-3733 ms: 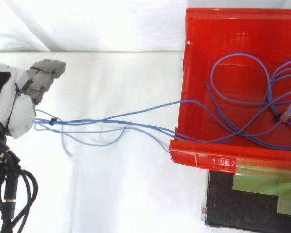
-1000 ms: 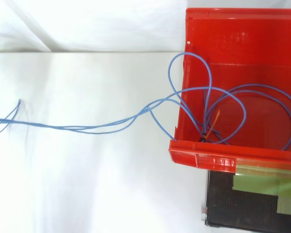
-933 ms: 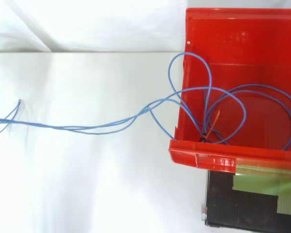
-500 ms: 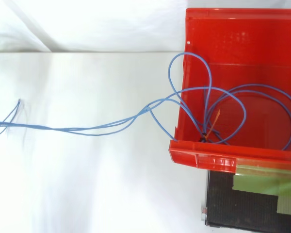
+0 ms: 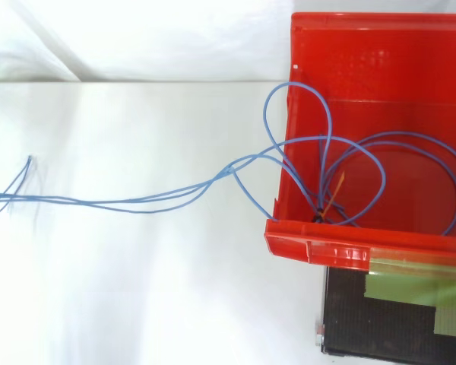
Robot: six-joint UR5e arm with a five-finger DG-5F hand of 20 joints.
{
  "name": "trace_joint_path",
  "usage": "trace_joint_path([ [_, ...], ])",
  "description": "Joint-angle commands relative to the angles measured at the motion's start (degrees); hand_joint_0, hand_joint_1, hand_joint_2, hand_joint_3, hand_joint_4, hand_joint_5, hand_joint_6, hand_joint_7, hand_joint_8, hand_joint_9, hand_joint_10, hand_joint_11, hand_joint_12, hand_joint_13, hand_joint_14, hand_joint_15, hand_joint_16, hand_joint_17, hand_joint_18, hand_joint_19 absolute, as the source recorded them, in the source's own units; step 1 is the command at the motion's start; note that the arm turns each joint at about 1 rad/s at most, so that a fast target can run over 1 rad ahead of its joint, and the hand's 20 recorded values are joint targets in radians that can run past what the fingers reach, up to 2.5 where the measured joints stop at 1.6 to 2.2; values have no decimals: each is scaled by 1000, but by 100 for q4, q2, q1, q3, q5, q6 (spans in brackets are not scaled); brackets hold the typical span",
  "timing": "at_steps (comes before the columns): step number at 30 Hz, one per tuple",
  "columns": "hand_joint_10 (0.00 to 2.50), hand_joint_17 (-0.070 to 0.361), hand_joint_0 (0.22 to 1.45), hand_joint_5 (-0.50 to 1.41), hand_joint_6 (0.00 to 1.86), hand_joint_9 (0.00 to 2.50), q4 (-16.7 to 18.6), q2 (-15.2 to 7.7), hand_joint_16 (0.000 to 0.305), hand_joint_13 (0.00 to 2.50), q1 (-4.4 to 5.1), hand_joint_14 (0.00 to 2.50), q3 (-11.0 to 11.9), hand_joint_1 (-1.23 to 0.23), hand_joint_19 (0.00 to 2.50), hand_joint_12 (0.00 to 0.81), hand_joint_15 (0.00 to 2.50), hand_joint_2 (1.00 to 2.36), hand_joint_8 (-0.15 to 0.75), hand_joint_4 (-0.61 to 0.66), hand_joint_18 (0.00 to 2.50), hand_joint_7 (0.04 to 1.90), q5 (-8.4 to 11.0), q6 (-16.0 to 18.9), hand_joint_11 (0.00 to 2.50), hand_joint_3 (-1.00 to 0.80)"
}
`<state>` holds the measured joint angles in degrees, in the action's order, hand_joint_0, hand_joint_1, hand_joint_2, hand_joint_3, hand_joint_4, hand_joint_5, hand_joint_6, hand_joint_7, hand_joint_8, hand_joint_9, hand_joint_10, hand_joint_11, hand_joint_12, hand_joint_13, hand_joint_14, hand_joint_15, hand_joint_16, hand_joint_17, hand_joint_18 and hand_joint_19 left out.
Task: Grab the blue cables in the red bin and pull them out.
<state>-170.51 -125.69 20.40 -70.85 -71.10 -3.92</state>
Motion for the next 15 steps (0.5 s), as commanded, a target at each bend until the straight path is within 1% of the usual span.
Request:
trace_joint_path([
  [1,16,103,965,886,520,401,0,1,46,1294,17,32,1,-884,693,413,959,1000,286,196,649,547,0,-8,508,-1000],
  [3,23,103,966,883,527,468,0,1,46,1304,25,29,1,-878,707,410,1014,1000,305,186,631,541,0,-8,740,-1000],
  [5,24,102,965,873,557,489,0,1,46,1307,34,27,1,-876,721,412,1041,1000,314,189,615,527,8,-8,866,-1000],
  [8,20,103,965,848,605,378,0,1,46,1295,43,23,1,-875,740,409,1061,1000,311,186,616,500,8,-16,815,-1000],
  [12,22,103,963,842,608,337,0,1,46,1298,60,22,1,-875,758,396,1068,1000,312,171,616,486,0,-16,803,-1000],
  [15,23,103,962,837,615,299,0,1,46,1311,78,17,1,-875,785,393,1125,1000,313,148,626,486,0,-8,818,-1000],
])
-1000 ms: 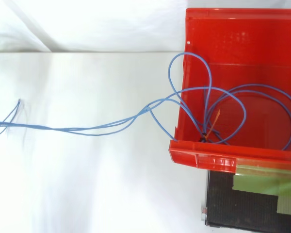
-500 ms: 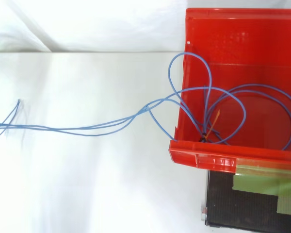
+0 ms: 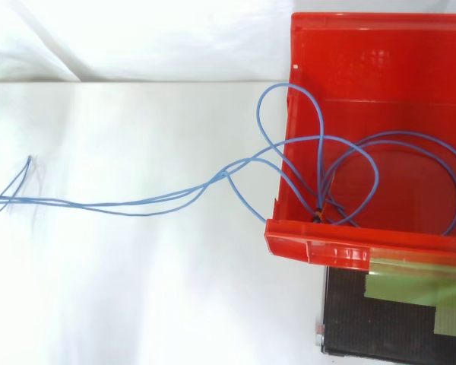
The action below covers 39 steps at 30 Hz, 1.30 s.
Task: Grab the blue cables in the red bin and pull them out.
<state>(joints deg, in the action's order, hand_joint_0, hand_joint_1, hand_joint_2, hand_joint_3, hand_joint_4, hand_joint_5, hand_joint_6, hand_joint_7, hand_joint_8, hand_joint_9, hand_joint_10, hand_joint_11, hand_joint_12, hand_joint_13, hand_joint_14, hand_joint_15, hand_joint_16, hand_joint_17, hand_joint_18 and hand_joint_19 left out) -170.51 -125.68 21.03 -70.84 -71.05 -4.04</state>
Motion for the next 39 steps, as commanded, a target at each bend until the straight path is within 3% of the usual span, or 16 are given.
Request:
trace_joint_path([
  [1,24,103,962,833,618,314,0,0,46,1323,24,15,0,-875,796,395,1149,1000,320,148,631,491,3,13,849,-1000],
  [7,17,102,960,814,678,315,0,0,45,1350,33,72,0,-877,888,372,1226,1000,310,94,704,457,3,22,1073,-1000],
  [9,15,101,959,795,753,294,0,0,45,1302,24,339,0,-876,944,375,1080,1000,302,86,757,401,3,31,1112,-1000],
  [17,21,95,962,772,798,371,-9,0,42,1243,60,980,0,-875,1033,381,764,1000,309,73,855,369,3,31,1388,-1000],
  [18,257,94,962,770,802,350,-9,0,42,1236,60,1040,0,-875,1036,379,739,1000,307,68,865,367,3,31,1315,-1000],
  [31,306,94,969,763,819,343,-9,0,42,1263,86,1073,0,-876,1058,378,707,1000,305,52,918,351,3,31,1279,-1000],
  [34,353,93,969,761,823,346,-9,0,41,1256,86,1237,0,-876,1086,376,629,1000,306,52,940,348,3,31,1271,-1000],
  [36,649,94,970,760,824,323,-9,0,42,1241,95,1363,0,-874,1095,379,609,1000,307,49,958,352,3,31,1169,-1000],
  [38,718,94,969,760,826,317,-9,0,42,1233,95,1414,0,-874,1106,377,592,1000,307,49,963,351,3,31,1148,-1000],
  [39,983,94,969,759,828,296,-9,0,42,1220,95,1489,9,-874,1108,385,591,1000,307,47,966,349,3,22,1047,-1000],
])
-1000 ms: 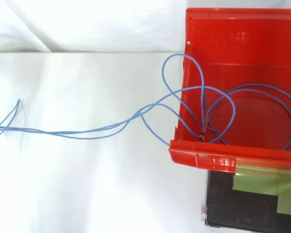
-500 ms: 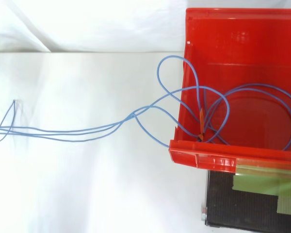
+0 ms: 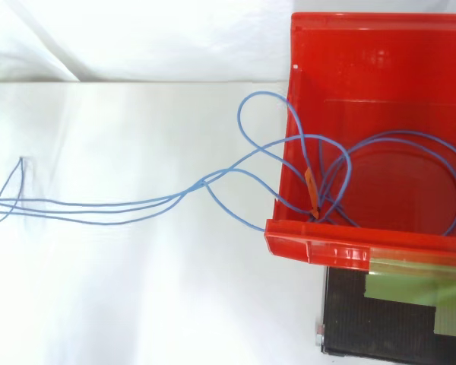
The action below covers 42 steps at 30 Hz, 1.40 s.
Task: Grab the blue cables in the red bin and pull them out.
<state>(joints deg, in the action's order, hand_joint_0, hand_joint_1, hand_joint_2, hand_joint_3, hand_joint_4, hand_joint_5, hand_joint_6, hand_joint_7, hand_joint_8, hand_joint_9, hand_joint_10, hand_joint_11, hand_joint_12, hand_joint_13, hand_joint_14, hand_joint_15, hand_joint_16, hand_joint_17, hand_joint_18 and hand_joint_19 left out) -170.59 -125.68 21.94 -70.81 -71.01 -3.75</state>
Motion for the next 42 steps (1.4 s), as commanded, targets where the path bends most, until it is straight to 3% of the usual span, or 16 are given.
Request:
trace_joint_path([
  [1,1031,95,969,759,828,291,0,0,42,1214,3,1524,6,-874,1106,381,573,1000,307,40,968,349,0,2,1046,-1000],
  [7,1460,95,970,751,841,256,0,0,42,1189,20,1650,6,-873,1159,378,529,1000,307,41,995,346,0,2,871,-1000],
  [14,1475,96,970,750,841,268,0,0,43,1185,20,1715,-3,-872,1193,378,495,1000,304,35,1013,345,0,-16,854,-1000],
  [16,1454,96,970,750,840,280,0,0,43,1136,29,2006,-3,-872,1206,363,406,1000,300,34,1029,345,0,-16,856,-1000],
  [17,1455,94,970,749,843,280,0,0,42,1072,20,2333,6,-872,1216,354,311,1000,300,41,1039,341,0,-16,853,-1000],
  [18,1446,92,971,749,846,294,0,0,41,1026,20,2500,-3,-872,1226,344,246,1000,306,40,1053,339,0,-16,861,-1000],
  [27,1378,83,975,757,803,342,0,0,37,970,29,2500,-3,-873,1407,311,184,1000,297,51,1124,375,0,-34,929,-1000],
  [38,1293,82,913,733,845,384,9,0,37,962,29,2500,6,-887,1440,304,156,1000,287,76,1122,353,0,-209,980,-1000],
  [42,1228,84,888,726,852,411,0,0,37,962,29,2500,112,-883,1438,305,157,1000,290,79,1124,350,0,-280,1006,-1000],
])
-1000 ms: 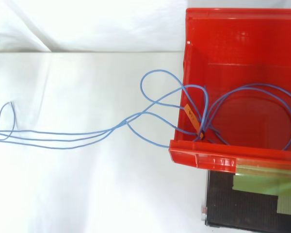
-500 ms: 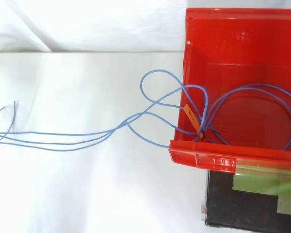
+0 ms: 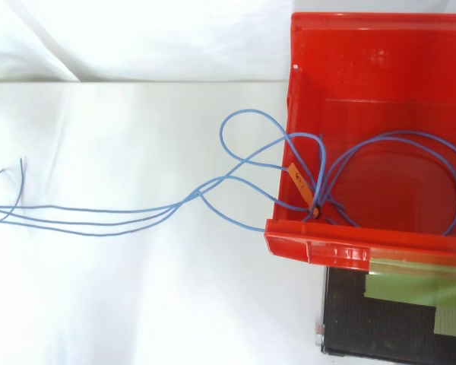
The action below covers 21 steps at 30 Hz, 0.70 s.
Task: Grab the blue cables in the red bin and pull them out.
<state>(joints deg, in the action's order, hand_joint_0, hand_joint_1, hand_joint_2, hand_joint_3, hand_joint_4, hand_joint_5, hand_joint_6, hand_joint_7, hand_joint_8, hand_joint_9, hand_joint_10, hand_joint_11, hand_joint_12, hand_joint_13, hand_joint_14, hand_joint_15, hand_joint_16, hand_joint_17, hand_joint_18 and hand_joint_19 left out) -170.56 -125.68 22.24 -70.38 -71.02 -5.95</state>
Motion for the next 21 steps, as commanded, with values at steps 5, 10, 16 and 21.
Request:
trace_joint_path([
  [5,1173,84,865,724,853,432,-4,0,37,965,0,2500,121,-885,1451,305,154,1000,290,82,1121,348,-8,-104,1030,-1000],
  [10,1158,85,839,722,848,441,-4,0,38,971,0,2500,191,-891,1447,311,153,1000,291,94,1122,347,-17,-139,1055,-1000],
  [16,1104,89,809,723,852,460,-39,0,39,981,0,2500,191,-912,1441,324,144,1000,291,99,1126,337,-8,-139,1068,-1000],
  [21,1061,91,798,722,852,482,-39,-9,41,984,-70,2500,183,-943,1436,325,143,1000,291,103,1126,333,-34,-130,1101,-1000],
])
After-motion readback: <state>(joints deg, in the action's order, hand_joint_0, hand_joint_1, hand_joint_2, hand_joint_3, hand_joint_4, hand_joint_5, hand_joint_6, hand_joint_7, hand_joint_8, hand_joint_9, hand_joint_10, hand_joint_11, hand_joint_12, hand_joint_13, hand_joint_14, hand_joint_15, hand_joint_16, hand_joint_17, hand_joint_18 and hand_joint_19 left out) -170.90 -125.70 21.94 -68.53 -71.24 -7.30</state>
